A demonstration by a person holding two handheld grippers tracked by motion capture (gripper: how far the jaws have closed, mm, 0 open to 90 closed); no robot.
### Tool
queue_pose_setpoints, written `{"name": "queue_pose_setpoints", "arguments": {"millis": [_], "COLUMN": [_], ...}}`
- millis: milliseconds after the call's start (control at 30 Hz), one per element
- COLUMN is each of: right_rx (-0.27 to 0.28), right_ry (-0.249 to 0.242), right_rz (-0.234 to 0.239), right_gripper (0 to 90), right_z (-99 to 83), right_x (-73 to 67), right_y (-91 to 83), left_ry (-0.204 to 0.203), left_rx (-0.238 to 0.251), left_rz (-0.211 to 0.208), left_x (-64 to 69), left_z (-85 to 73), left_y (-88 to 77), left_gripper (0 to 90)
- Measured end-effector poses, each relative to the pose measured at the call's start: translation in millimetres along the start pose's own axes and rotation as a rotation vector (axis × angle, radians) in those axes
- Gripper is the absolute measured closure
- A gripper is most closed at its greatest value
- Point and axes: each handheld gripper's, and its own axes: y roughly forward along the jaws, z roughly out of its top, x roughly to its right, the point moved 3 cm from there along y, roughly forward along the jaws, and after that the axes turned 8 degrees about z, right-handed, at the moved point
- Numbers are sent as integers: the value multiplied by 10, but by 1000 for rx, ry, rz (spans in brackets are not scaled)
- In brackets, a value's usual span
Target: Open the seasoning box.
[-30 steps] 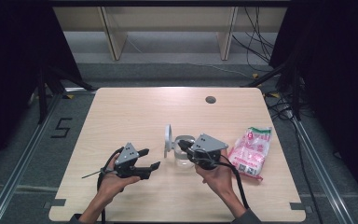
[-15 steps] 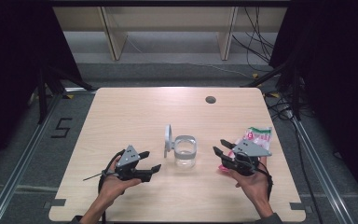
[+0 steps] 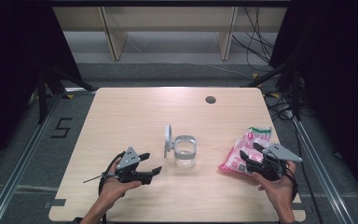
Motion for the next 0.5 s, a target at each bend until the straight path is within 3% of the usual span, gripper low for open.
{"name": "queue_pose_setpoints", "arguments": {"millis": [133,300,400,433,500], "right_rx": [-10,-11,-15,-22,-25], "right_ry": [2,62,69,74,110], "right_rz": [-43,-77,-102,-112,-128], "right_gripper": [312,254,244,244,246], "right_z": [-78,-173,-218,-237,-272], "right_x": [115,258,349,373,391], "right_y": [-41,-58,-67,-71,-78], "left_ry": [3,-8,21,-1,-3], "left_rx": [3,3,3,2,7], "left_rz": [-9,-4,-5,-7,-8], "left_x": [14,24,13,26,26], "left_z": [1,-2,2,0,5], "left_y": [-5,-1,-3,-4,-4], "left_gripper": [283,282,282,282,282]}}
